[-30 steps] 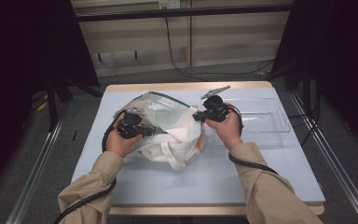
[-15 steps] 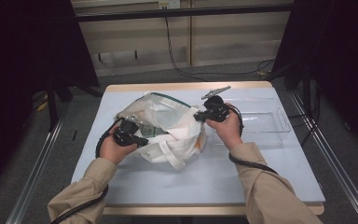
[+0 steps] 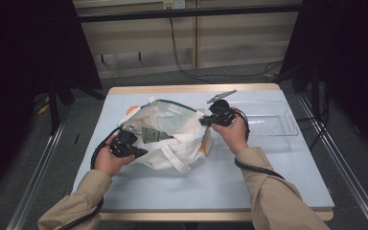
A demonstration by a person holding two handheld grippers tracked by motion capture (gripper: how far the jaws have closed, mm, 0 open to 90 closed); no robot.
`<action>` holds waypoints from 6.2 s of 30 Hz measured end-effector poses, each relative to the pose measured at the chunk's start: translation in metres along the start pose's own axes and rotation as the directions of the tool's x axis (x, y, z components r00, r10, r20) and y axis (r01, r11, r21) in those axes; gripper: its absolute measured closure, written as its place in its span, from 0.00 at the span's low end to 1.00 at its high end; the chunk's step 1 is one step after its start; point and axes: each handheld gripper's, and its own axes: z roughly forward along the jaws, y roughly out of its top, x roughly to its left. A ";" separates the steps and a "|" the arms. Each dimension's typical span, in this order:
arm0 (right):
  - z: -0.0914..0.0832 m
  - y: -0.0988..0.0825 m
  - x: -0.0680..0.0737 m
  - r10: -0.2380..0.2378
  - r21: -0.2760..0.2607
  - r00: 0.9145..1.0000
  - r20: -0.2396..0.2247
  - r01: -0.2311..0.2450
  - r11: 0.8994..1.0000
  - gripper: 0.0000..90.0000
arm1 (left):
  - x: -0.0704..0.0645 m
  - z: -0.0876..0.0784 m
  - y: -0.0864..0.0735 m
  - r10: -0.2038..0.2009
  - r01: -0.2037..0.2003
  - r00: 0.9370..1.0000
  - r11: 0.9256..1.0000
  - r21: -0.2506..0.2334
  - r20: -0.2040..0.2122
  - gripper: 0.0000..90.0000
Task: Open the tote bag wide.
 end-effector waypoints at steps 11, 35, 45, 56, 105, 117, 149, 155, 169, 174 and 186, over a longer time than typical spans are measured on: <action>0.007 -0.002 0.002 -0.001 0.023 1.000 0.011 0.001 1.000 0.94 | 0.005 0.004 -0.005 -0.014 0.014 1.000 1.000 -0.004 0.016 1.00; -0.003 -0.003 0.008 -0.020 -0.008 1.000 0.002 0.020 1.000 0.84 | 0.006 -0.003 -0.001 -0.060 0.063 0.997 0.995 -0.073 0.040 1.00; -0.022 -0.003 0.013 -0.032 -0.041 0.999 -0.005 0.032 0.999 0.72 | 0.003 -0.012 0.012 -0.062 0.064 0.998 0.992 -0.104 0.029 0.90; -0.042 0.000 0.027 -0.083 -0.079 0.996 -0.035 0.080 0.994 0.71 | -0.001 -0.014 0.025 -0.054 0.056 0.998 0.993 -0.102 0.021 0.84; 0.004 -0.004 0.070 -0.177 -0.018 0.969 -0.170 0.176 0.984 0.90 | 0.013 -0.030 0.057 -0.012 0.004 0.999 0.989 -0.150 -0.052 0.93; 0.002 -0.004 0.071 -0.176 -0.014 0.969 -0.173 0.176 0.984 0.98 | 0.013 -0.043 0.066 -0.019 0.004 0.997 0.982 -0.188 -0.076 0.95; 0.001 -0.006 0.072 -0.195 -0.012 0.963 -0.187 0.197 0.980 0.98 | 0.028 -0.043 0.089 -0.089 0.053 0.989 0.960 -0.275 -0.120 0.96; 0.002 -0.006 0.072 -0.203 -0.011 0.961 -0.189 0.204 0.979 0.99 | 0.031 -0.038 0.091 -0.109 0.068 0.985 0.958 -0.279 -0.134 0.97; 0.004 -0.010 0.076 -0.216 0.005 0.955 -0.203 0.221 0.975 0.99 | 0.039 -0.024 0.095 -0.127 0.087 0.982 0.962 -0.258 -0.142 1.00; 0.007 -0.013 0.075 -0.219 0.008 0.953 -0.208 0.225 0.974 0.99 | 0.042 -0.016 0.097 -0.128 0.089 0.982 0.963 -0.254 -0.139 1.00; 0.007 -0.017 0.075 -0.227 0.026 0.951 -0.212 0.237 0.971 1.00 | 0.051 -0.002 0.097 -0.140 0.106 0.981 0.968 -0.228 -0.137 1.00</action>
